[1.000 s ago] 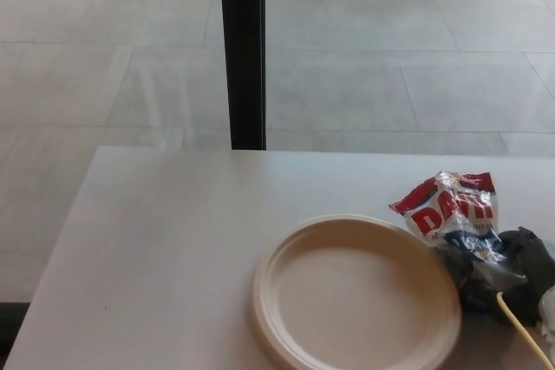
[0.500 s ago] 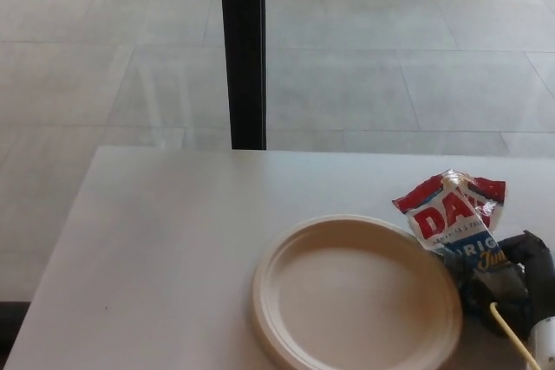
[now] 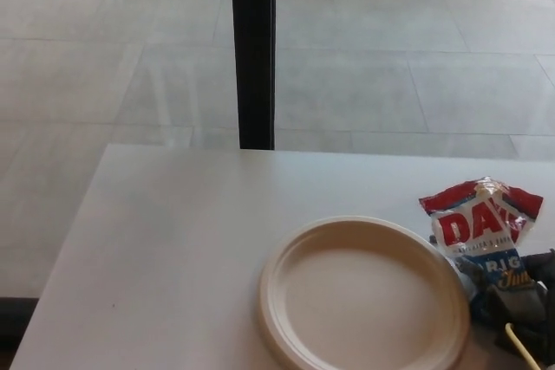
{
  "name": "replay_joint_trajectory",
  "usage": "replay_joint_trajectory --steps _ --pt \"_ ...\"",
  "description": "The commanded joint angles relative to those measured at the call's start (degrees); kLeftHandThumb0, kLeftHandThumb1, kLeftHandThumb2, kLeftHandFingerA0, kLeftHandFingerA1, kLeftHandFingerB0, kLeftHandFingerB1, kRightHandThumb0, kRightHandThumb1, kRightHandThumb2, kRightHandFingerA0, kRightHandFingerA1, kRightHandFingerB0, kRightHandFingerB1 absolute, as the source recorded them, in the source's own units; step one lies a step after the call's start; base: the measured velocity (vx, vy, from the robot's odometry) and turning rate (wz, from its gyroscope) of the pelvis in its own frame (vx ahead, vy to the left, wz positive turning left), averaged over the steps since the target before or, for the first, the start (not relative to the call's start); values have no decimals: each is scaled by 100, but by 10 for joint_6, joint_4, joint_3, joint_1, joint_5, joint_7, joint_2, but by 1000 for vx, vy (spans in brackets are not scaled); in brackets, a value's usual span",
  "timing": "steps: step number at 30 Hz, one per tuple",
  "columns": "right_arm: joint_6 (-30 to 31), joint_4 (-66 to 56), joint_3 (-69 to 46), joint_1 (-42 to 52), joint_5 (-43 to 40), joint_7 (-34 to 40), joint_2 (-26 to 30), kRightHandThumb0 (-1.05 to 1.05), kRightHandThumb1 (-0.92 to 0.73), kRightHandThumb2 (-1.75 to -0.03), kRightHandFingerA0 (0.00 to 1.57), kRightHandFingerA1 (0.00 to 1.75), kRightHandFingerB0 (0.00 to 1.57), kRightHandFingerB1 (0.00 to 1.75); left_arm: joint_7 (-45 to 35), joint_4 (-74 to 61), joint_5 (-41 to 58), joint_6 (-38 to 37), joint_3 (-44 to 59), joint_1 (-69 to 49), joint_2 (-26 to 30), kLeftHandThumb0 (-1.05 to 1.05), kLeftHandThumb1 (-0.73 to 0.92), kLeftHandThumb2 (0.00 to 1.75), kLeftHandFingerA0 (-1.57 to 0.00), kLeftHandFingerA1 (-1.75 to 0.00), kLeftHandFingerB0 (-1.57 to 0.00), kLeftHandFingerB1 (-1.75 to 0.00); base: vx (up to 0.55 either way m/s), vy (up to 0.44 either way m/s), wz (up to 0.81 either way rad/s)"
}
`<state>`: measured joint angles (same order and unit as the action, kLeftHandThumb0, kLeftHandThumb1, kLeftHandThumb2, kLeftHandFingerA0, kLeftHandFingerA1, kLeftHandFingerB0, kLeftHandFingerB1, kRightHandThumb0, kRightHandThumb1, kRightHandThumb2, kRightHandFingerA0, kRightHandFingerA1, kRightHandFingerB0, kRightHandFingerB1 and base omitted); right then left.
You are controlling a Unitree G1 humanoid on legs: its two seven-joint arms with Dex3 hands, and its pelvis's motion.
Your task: The robot uses its right hand to pick up a bag of sunflower seeds kept in the middle of the desk and tilts it over a plate kept next to it to pour out a few seeds and then puts the bag of seeds back on the desk
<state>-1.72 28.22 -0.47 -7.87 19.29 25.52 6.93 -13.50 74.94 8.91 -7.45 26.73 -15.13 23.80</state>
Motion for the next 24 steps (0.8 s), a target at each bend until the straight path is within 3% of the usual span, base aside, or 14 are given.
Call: replay_joint_trajectory --steps 1,2,4,5,7,9,11,12,13,16,17,18,22,24 --pt "-47 63 -9 56 -9 7 18 -30 -59 -101 94 175 72 175 5 -1 -1 -13 -7 -2 8 -97 92 68 -49 -63 -38 -42 0 0 0" --pt "-51 60 -11 55 -9 5 23 -33 -57 -109 94 175 77 172 2 -2 -3 -15 -10 -3 8 -97 75 117 -44 -66 -32 -52 0 0 0" --pt "-73 59 -7 54 -2 5 36 -30 -56 -116 95 175 77 171 3 -2 2 -13 -9 -4 9 -97 92 70 -47 -61 -36 -42 0 0 0" --pt "-91 57 -3 55 6 7 48 -32 -59 -113 94 175 76 170 4 -3 0 -15 -11 -4 9 -100 77 119 -46 -66 -31 -52 0 0 0" --pt "-100 51 0 55 13 11 61 -33 -65 -103 92 175 75 167 5 -2 -3 -15 -15 -4 12 -98 77 119 -46 -65 -29 -50 0 0 0" --pt "-101 37 5 54 22 8 78 -35 -72 -91 86 175 69 168 3 -3 -7 -16 -22 -3 17 -98 92 73 -46 -60 -35 -41 0 0 0" --pt "-114 17 10 56 30 3 97 -29 -70 -86 85 175 68 166 4 -4 -8 -17 -26 -4 20 -100 92 73 -46 -63 -35 -42 0 0 0" --pt "-122 2 14 56 37 0 112 -30 -74 -80 82 175 64 166 1 -3 -6 -18 -26 -4 20 -95 73 118 -46 -68 -29 -51 0 0 0" --pt "-132 -5 17 54 44 1 124 -26 -71 -79 80 175 64 166 1 -4 -5 -17 -26 -4 21 -102 91 76 -49 -65 -34 -42 0 0 0" --pt "-176 -18 29 46 60 5 159 -21 -67 -88 79 175 62 169 12 -4 -2 -15 -27 0 26 -97 92 71 -51 -61 -37 -40 0 0 0" --pt "-174 -26 34 43 72 6 171 -24 -72 -81 80 175 64 165 3 -5 0 -13 -26 1 28 -97 92 72 -48 -62 -35 -41 0 0 0" --pt "-161 -36 38 40 81 7 179 -28 -75 -81 84 175 69 163 8 -4 -8 -16 -33 0 29 -102 79 121 -46 -65 -30 -50 0 0 0" --pt "-145 -65 50 30 105 -5 207 -25 -63 -88 89 175 68 156 0 -6 -8 -14 -38 0 34 -99 92 76 -46 -60 -30 -39 0 0 0" --pt "-136 -78 55 26 116 -12 220 -23 -62 -90 88 175 69 152 1 -7 -8 -11 -40 -1 35 -96 76 119 -45 -65 -29 -50 0 0 0"
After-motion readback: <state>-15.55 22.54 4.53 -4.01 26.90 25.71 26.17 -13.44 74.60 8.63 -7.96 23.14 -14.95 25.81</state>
